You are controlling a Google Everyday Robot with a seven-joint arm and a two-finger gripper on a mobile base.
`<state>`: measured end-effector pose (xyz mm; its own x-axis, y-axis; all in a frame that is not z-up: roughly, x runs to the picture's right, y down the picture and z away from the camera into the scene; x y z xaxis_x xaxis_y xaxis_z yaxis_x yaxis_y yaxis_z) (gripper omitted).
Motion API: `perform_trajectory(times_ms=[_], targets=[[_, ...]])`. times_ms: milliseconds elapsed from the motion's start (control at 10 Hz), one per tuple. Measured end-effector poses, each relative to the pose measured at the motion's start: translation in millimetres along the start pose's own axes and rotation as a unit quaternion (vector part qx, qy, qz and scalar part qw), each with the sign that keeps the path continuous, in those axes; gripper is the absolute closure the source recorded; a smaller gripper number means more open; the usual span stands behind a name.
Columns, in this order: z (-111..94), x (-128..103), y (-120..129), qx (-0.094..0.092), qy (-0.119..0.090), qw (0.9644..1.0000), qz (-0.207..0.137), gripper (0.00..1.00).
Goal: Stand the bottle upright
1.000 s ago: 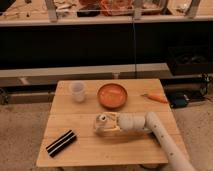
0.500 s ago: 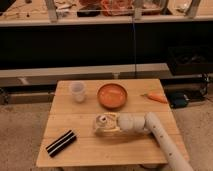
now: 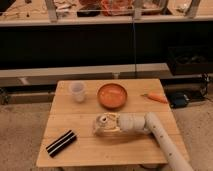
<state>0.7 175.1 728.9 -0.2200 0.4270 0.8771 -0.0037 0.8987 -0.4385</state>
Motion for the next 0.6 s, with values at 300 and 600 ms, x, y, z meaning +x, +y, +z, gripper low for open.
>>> perform_trajectory(times_ms=[300, 600], targets=[[-3.9, -3.2, 2.0, -0.003, 0.005, 0.9998, 0.018, 0.97], [-2.9, -3.9, 5.8, -0.016, 0.012, 0.9991, 0.036, 0.98]])
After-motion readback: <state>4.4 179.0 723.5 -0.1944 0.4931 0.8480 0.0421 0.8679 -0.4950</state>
